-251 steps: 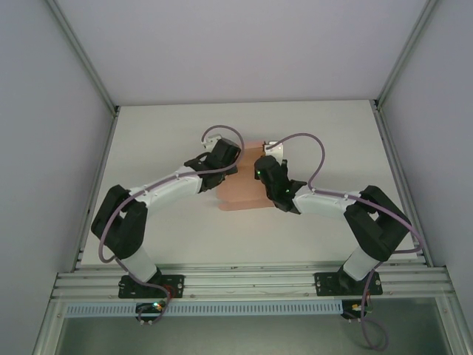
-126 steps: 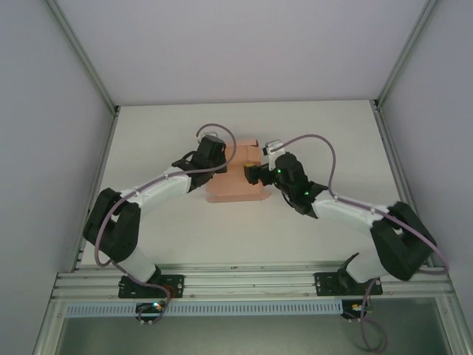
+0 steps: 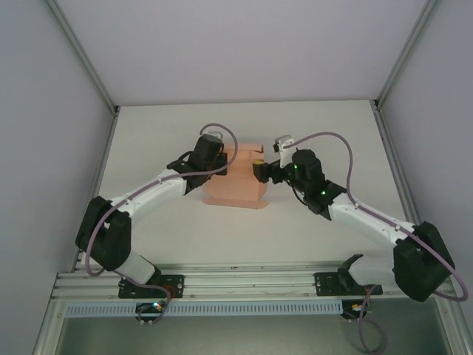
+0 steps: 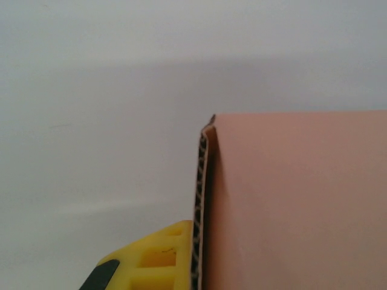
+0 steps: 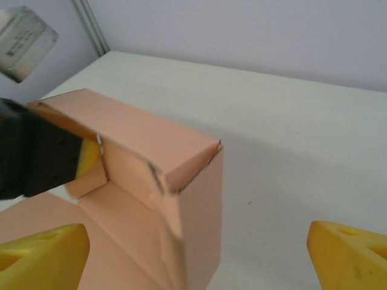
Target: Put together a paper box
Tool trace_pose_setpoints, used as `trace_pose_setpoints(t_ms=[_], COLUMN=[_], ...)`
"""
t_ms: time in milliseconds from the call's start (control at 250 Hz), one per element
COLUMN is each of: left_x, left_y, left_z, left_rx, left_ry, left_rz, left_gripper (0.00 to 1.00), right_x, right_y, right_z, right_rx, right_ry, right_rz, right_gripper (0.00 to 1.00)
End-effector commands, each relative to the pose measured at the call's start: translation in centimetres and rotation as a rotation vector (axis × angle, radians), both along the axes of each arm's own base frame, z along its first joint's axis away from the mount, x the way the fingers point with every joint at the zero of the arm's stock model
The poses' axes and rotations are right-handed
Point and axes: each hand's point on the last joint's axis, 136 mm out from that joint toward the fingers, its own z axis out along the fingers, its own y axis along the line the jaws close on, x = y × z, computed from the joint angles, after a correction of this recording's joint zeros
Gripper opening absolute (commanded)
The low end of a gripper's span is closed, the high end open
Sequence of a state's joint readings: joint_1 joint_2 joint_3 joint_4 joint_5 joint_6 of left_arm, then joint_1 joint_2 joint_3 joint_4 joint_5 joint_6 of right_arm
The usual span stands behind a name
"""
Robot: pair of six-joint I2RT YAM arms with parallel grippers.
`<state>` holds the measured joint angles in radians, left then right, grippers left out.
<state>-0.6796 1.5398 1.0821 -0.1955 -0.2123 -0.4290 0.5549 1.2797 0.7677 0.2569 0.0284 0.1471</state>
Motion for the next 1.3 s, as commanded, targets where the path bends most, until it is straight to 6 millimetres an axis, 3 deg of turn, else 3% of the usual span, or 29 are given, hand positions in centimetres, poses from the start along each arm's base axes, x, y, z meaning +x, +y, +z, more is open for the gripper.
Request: trace_pose_setpoints(t_ms=[0, 148, 176, 491, 715, 771, 855, 982, 1046, 1194, 1294], left_x=[-0.6, -0.6, -0.5, -0.3, -0.4, -0.4, -0.6, -0.8, -0.9, -0.9, -1.0], left_y=[-0.2, 0.2, 0.3, 0.0, -0.2, -0.4, -0.4, -1.0, -1.2, -1.2, -1.4], left_z=[1.4, 1.7, 1.7, 1.8, 2.2, 2.2, 2.3, 2.3, 2.3, 2.7, 2.6], left_rx=[-0.01, -0.009, -0.008, -0.029, -0.043, -0.039, 0.009, 0.019, 0.014, 0.051, 0.072], left_ry=[-0.008, -0.004, -0.003, -0.008, -0.032, -0.034, -0.05, -0.063, -0.065, -0.102, -0.12], left_rz=[-0.006, 0.032, 0.036, 0.047, 0.042, 0.039, 0.055, 0.061, 0.068, 0.095, 0.102], left_gripper=[0.0, 0.0, 0.0, 0.0, 0.0, 0.0, 0.0, 0.0, 0.0, 0.0, 0.0], right_x=[0.8, 1.9, 2.1, 2.2, 3.3, 3.6, 4.4, 5.3, 5.5, 5.2, 4.8], right_y=[0.9, 1.0, 1.1, 1.0, 0.9, 0.7, -0.4, -2.5, -3.5, -7.8, -9.4], right_z=[-0.5, -1.2, -2.5, -5.4, -5.9, -5.8, -5.4, -5.3, -5.4, -6.2, -6.6], right_rx=[-0.024, -0.046, -0.062, -0.053, -0.059, -0.058, -0.043, -0.003, -0.002, -0.033, 0.012], right_ry=[0.004, 0.041, 0.069, 0.144, 0.159, 0.142, 0.105, 0.092, 0.098, 0.151, 0.202], right_rz=[0.026, -0.004, -0.007, -0.037, -0.089, -0.111, -0.208, -0.379, -0.461, -0.735, -0.823], right_gripper=[0.87, 0.7, 0.67, 0.61, 0.4, 0.27, 0.12, 0.0, 0.0, 0.0, 0.0])
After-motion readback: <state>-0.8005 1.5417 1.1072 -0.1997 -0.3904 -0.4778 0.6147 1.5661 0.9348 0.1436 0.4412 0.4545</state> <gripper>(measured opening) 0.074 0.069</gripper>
